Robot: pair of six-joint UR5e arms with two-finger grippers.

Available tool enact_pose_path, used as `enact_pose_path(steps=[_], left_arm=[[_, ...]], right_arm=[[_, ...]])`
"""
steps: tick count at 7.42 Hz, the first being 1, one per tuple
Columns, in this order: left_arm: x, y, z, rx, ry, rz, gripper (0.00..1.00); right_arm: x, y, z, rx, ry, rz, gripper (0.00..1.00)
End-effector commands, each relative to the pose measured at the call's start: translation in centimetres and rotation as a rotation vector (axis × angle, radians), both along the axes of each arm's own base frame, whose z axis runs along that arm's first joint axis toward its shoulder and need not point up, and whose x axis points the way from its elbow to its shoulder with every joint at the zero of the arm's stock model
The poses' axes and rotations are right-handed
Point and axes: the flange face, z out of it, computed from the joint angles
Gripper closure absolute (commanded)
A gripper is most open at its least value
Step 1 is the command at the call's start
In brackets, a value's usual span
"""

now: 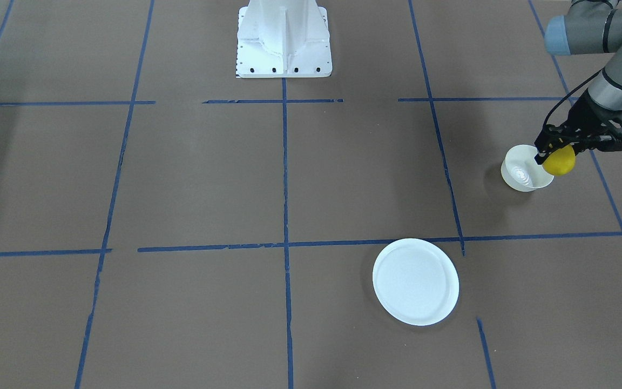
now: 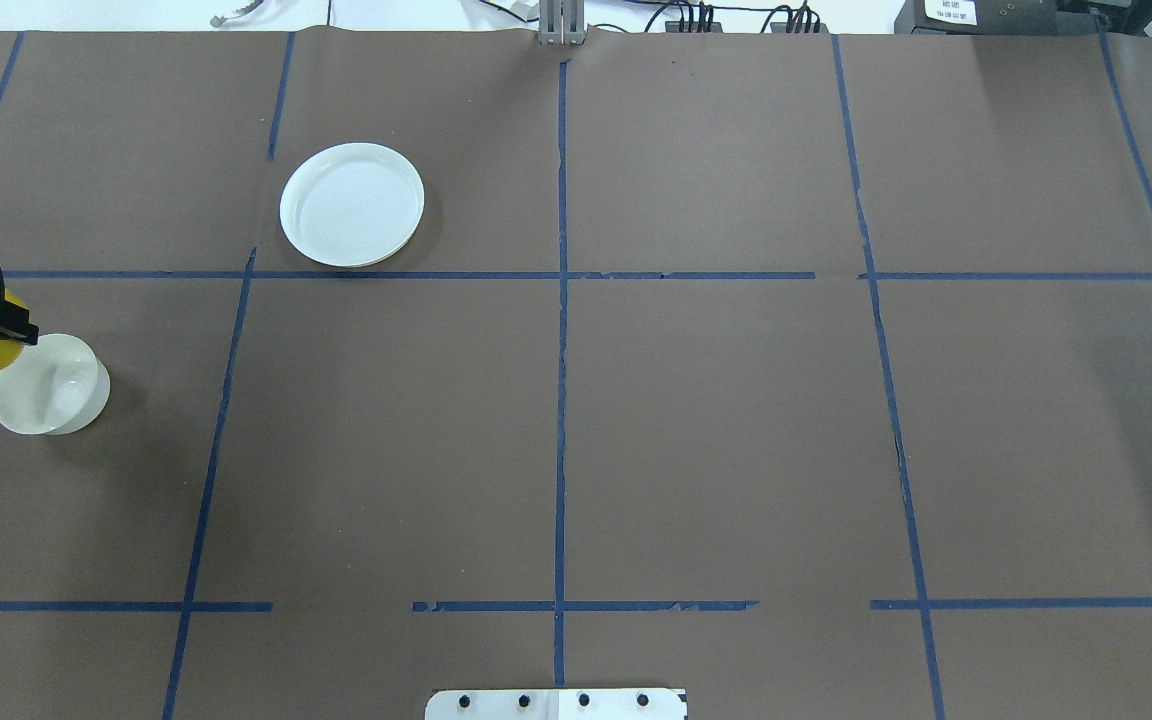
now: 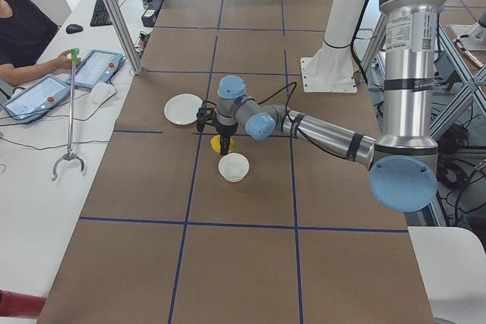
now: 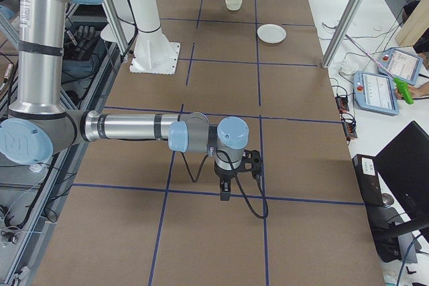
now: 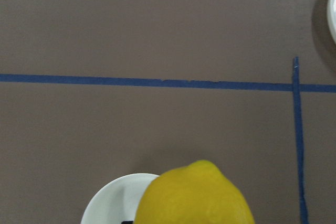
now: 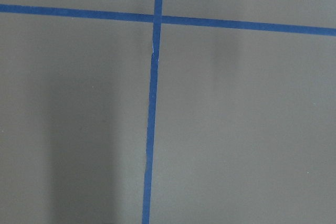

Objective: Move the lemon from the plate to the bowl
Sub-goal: 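Lower the lemon into the white bowl and open the left gripper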

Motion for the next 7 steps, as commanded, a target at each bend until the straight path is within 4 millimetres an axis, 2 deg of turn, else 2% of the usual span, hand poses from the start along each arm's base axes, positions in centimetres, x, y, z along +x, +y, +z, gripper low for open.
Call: enact_pose_path(steps=[1,3,4,5,6,7], left_arm=[[0.6,0.4,2.8,-0.003,0.015,-0.003,1.0],[1.6,0.9,2.6,-0.005,0.02,0.02,1.0],[2.5,1.2,2.6,-0.004,0.02,0.043,0.89],[3.1,1.5,2.6,0.0,0.02,0.061,0.38],[3.1,1.5,2.3,0.006,0.025,0.067,0.0],[3.1,1.5,2.3,0.006,0.025,0.067,0.0]], right_arm=[[0.0,0.0,0.0,0.0,0.0,0.0,0.0],[0.0,0.0,0.0,0.0,0.0,0.0,0.0],[0.0,0.0,0.0,0.0,0.0,0.0,0.0],[0.0,0.0,0.0,0.0,0.0,0.0,0.0],[0.0,0.0,0.0,0.0,0.0,0.0,0.0],[0.0,0.0,0.0,0.0,0.0,0.0,0.0]])
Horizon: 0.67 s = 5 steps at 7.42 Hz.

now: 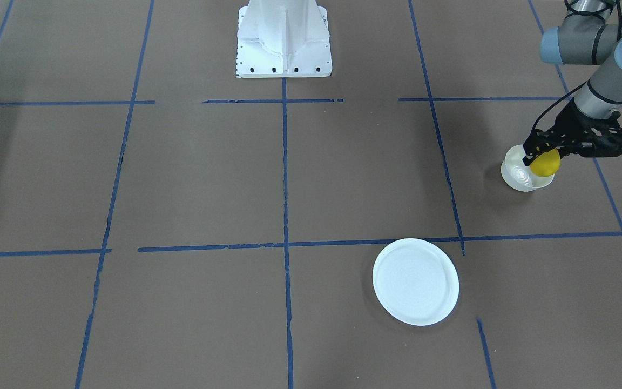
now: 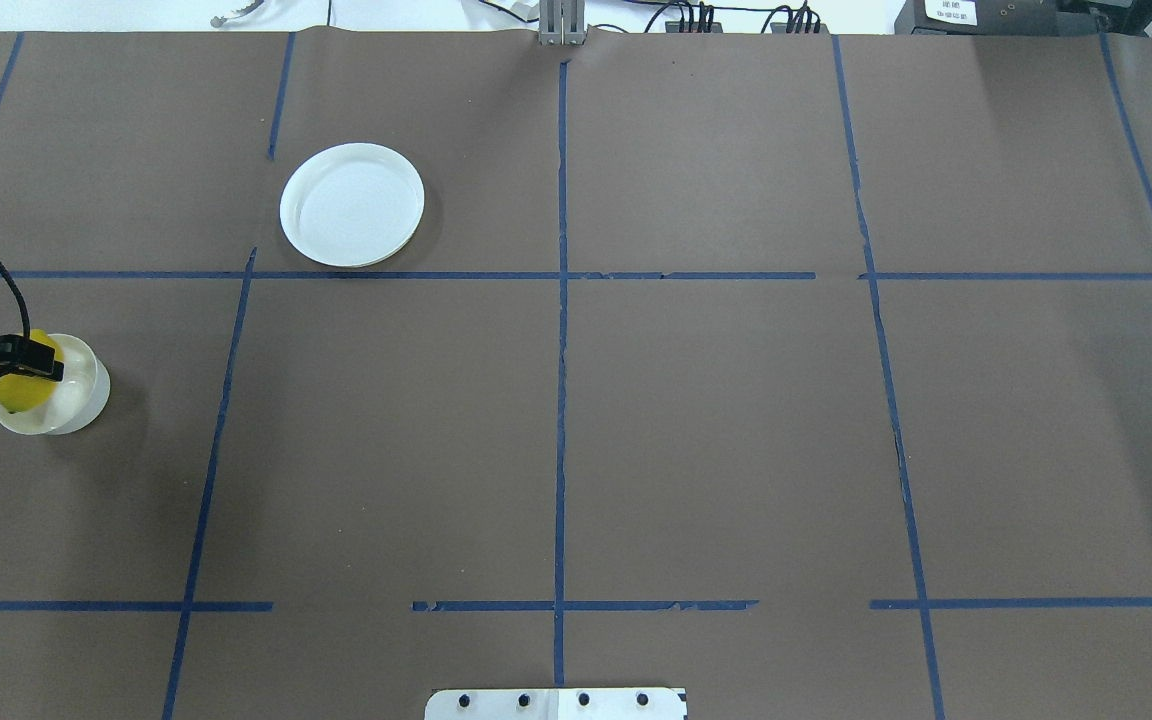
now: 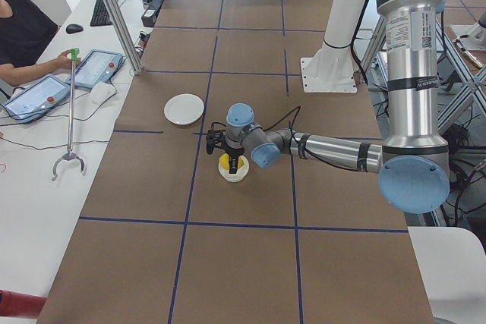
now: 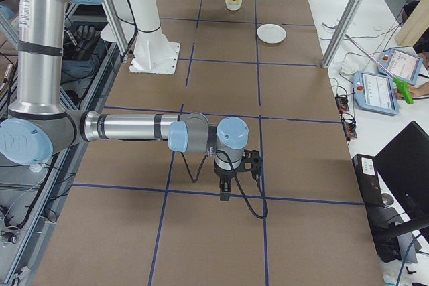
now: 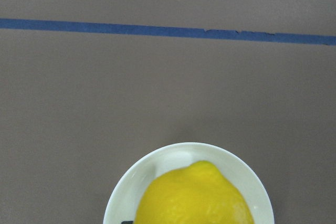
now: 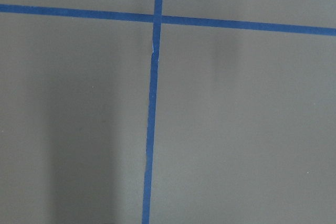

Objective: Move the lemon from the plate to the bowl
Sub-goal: 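Lower the lemon into the white bowl and open the left gripper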

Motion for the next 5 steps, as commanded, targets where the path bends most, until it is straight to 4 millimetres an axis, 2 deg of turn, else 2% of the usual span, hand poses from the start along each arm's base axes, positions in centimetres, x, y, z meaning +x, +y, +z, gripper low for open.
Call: enact_pose_path(steps=[1,2,3,4,5], left_arm=[[0.1,0.1,-0.7,0.008,0.006,0.005,0.0],[0.0,-0.1,-1.1,0.015,0.01,0.003,0.0],[0.1,-0.1,-2.6,0.033,0.025,0.006,0.0],[0.2,-0.3,-2.9,0.048,0.026,0.015,0.0],[-0.2,-0.5,-2.6,0.103,0.007,0.108,0.0]], right_arm=[[0.0,0.0,0.0,0.0,0.0,0.0,0.0],[0.0,0.0,0.0,0.0,0.0,0.0,0.0],[0.0,0.0,0.0,0.0,-0.002,0.0,0.0],[0.0,0.0,0.0,0.0,0.0,0.0,0.0],[0.0,0.0,0.0,0.0,0.0,0.0,0.0]])
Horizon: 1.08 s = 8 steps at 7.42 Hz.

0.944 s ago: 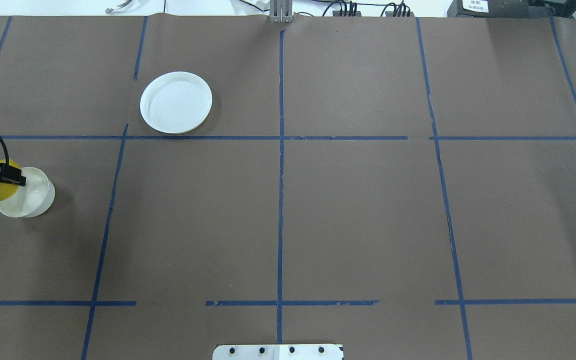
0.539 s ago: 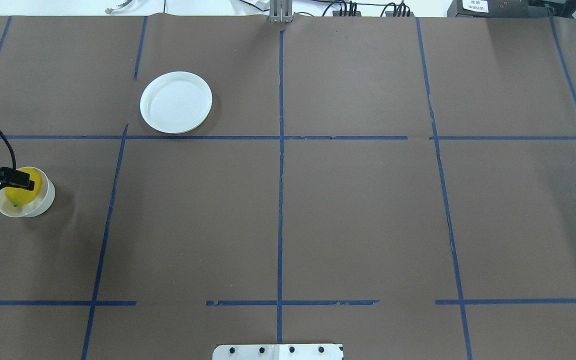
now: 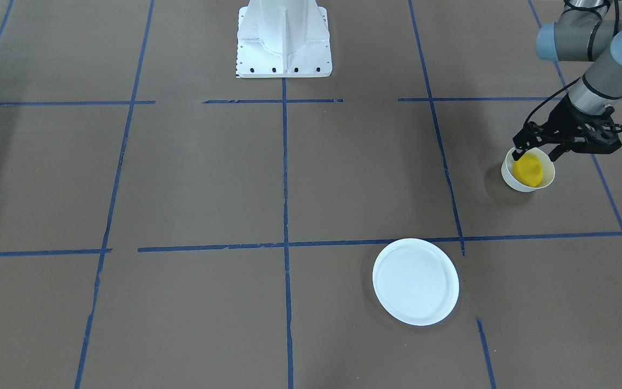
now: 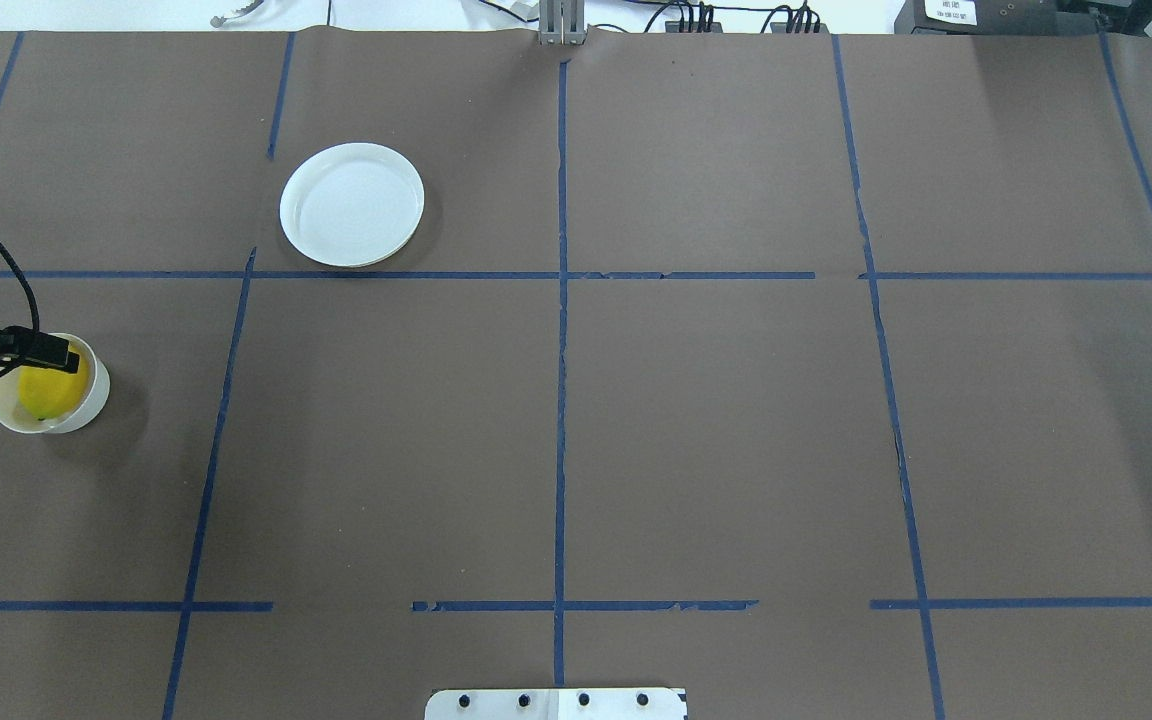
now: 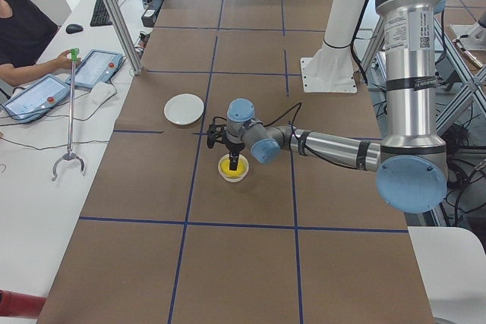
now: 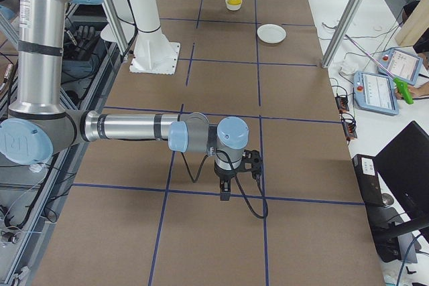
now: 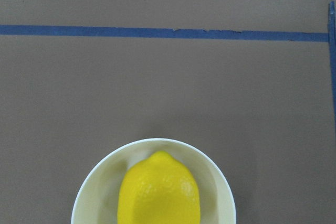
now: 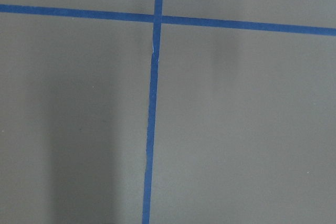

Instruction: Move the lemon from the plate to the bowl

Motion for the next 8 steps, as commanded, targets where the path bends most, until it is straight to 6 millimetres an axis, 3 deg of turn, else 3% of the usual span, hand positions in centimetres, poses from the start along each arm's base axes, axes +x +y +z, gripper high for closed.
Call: enact_pose_path(steps=[1,3,5,6,7,8], left_arm=[[-2.7,-2.5,-0.9,0.089,-0.036,0.103,0.0],[-9.2,-6.5,-1.7,0.135,-0.072,0.167,0.0],[-16.1,-7.0,0.0,0.09,-0.052,0.151,0.0],[-19.6,-6.8,1.3,0.046,-0.059,0.112,0.0],[-22.9,-6.8,4.1,0.016,-0.071,0.085,0.0],[-24.9,-6.5,6.6,-0.009,-0.073,0.073,0.0]], right_arm=[[0.0,0.0,0.0,0.0,0.0,0.0,0.0],[0.0,0.0,0.0,0.0,0.0,0.0,0.0],[0.0,0.0,0.0,0.0,0.0,0.0,0.0],[0.0,0.0,0.0,0.0,0.0,0.0,0.0],[0.0,0.0,-0.1,0.001,0.0,0.0,0.0],[0.0,0.0,0.0,0.0,0.0,0.0,0.0]])
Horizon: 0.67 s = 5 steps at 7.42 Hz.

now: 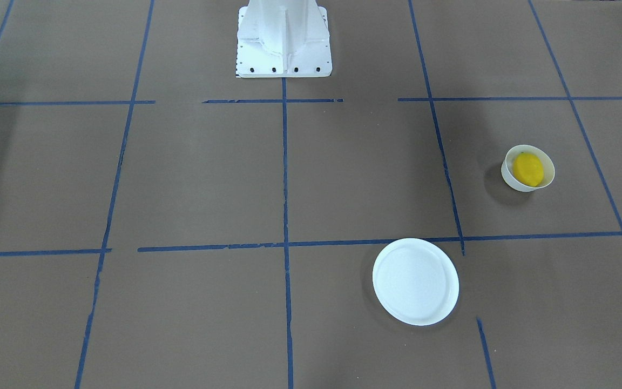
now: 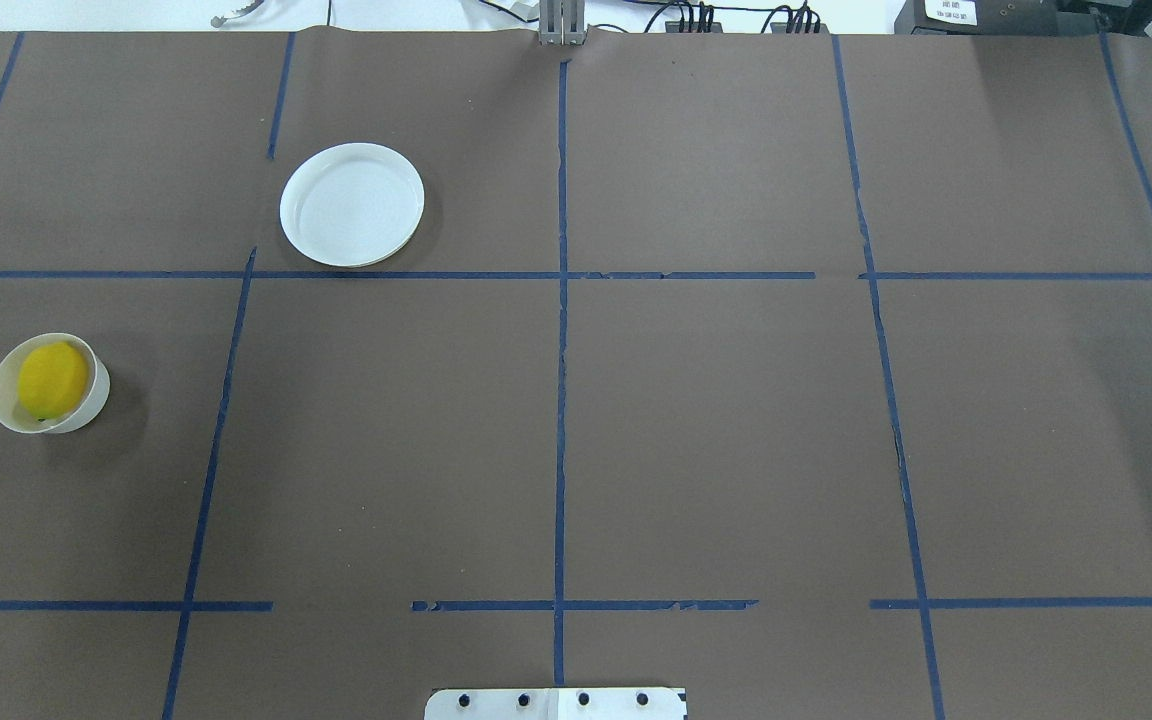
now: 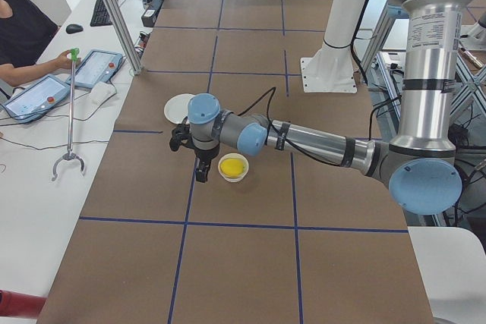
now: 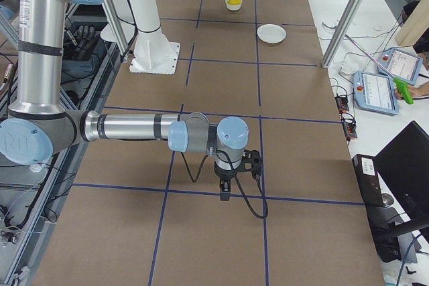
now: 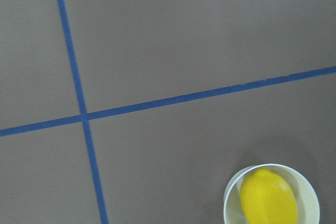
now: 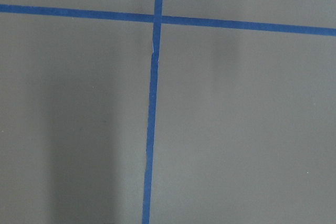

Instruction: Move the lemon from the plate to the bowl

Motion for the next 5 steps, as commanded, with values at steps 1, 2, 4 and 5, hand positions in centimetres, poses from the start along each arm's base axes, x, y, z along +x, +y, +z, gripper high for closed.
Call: enact_pose_path(steps=[1,2,4,5], left_arm=[[-3.9,0.7,3.8,-0.05,-0.008,-0.036,0.0],[-4.1,2.0,5.5,-0.085,-0.011,-0.041,0.0],[-4.1,4.0,7.5,-0.13,-0.012,-0.039,0.0],[-4.2,4.9,8.2,-0.145,-0.013,-0.04,0.0]], right_arm=[[0.0,0.0,0.0,-0.001,0.0,0.0,0.0],[0.0,0.0,0.0,-0.001,0.0,0.0,0.0],[0.0,0.0,0.0,-0.001,0.0,0.0,0.0],[0.0,0.0,0.0,-0.001,0.0,0.0,0.0]])
